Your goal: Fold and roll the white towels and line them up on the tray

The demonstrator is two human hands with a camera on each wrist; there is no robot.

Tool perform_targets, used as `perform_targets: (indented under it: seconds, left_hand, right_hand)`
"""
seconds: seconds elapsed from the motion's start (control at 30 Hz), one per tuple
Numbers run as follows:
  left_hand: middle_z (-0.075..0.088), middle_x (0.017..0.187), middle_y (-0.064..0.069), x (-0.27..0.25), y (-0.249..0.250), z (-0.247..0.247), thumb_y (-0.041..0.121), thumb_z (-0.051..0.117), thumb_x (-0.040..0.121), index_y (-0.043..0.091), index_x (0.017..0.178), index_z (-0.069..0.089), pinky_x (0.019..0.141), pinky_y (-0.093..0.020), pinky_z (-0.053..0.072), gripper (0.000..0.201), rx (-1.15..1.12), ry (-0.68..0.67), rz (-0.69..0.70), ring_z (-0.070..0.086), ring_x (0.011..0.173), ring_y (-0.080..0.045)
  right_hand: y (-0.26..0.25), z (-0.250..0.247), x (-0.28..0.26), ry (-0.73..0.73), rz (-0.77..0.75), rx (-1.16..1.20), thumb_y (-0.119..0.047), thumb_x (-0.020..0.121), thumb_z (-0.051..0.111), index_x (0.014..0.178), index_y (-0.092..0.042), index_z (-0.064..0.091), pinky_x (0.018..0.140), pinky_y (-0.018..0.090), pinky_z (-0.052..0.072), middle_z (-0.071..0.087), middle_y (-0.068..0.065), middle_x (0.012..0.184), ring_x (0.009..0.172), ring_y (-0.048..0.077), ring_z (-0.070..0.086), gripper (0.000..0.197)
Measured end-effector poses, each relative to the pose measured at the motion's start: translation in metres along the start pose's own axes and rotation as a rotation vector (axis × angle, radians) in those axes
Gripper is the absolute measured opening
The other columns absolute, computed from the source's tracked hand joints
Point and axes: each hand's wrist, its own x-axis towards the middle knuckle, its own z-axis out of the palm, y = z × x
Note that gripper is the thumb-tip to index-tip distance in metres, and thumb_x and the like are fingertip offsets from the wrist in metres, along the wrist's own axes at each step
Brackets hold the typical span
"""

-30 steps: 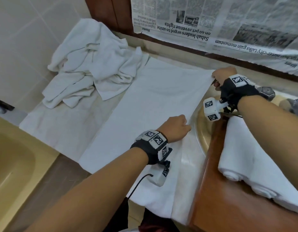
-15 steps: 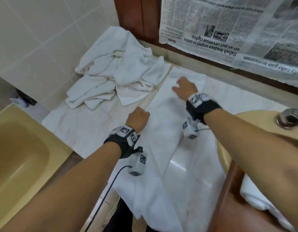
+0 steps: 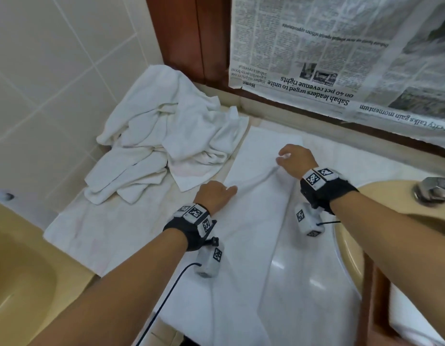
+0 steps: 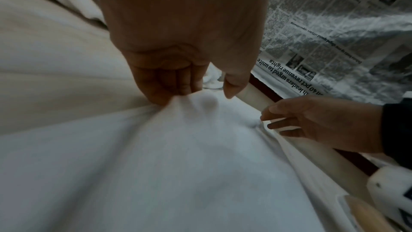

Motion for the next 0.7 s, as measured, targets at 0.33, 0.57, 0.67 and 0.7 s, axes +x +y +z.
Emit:
perform_targets:
  seconds: [0.33, 0.57, 0.67, 0.7]
  left_hand:
    - [0.056, 0.07, -0.02, 0.073, 0.05, 0.0, 0.032, 0.052, 0.093, 0.005, 0.056, 0.047, 0.069, -0.033, 0.041, 0.046, 0.016, 0.058, 0.034, 0.059, 0.078, -0.034]
    - [0.07, 0.084, -0.006, 0.088, 0.048, 0.007, 0.028, 0.052, 0.093, 0.005, 0.084, 0.069, 0.074, -0.03, 0.047, 0.03, 0.01, 0.148, 0.036, 0.062, 0.081, -0.024]
    - [0.069, 0.1, -0.006, 0.092, 0.047, 0.007, 0.028, 0.05, 0.096, 0.009, 0.098, 0.064, 0.083, -0.031, 0.047, 0.025, -0.075, 0.17, 0.035, 0.061, 0.096, -0.025]
    - [0.068, 0.103, -0.006, 0.094, 0.047, 0.008, 0.028, 0.049, 0.097, 0.009, 0.102, 0.061, 0.084, -0.031, 0.046, 0.024, -0.101, 0.184, 0.032, 0.06, 0.099, -0.025]
  right_hand:
    - [0.011, -0.017, 0.069, 0.013, -0.008, -0.201, -0.021, 0.094, 0.056, 0.136, -0.014, 0.049, 0.109, 0.039, 0.034, 0.044, 0.009, 0.145, 0.133, 0.028, 0.04, 0.044]
    - [0.006, -0.005, 0.092, -0.02, 0.059, -0.323, -0.027, 0.093, 0.056, 0.126, -0.015, 0.053, 0.101, 0.041, 0.03, 0.049, 0.008, 0.134, 0.132, 0.029, 0.029, 0.035]
    - [0.007, -0.003, 0.099, -0.017, 0.118, -0.286, -0.027, 0.096, 0.048, 0.124, -0.014, 0.053, 0.1, 0.039, 0.028, 0.053, 0.011, 0.129, 0.133, 0.026, 0.028, 0.031]
    - [0.007, -0.003, 0.1, -0.014, 0.133, -0.277, -0.027, 0.098, 0.045, 0.126, -0.014, 0.052, 0.1, 0.039, 0.027, 0.053, 0.013, 0.129, 0.133, 0.025, 0.028, 0.032]
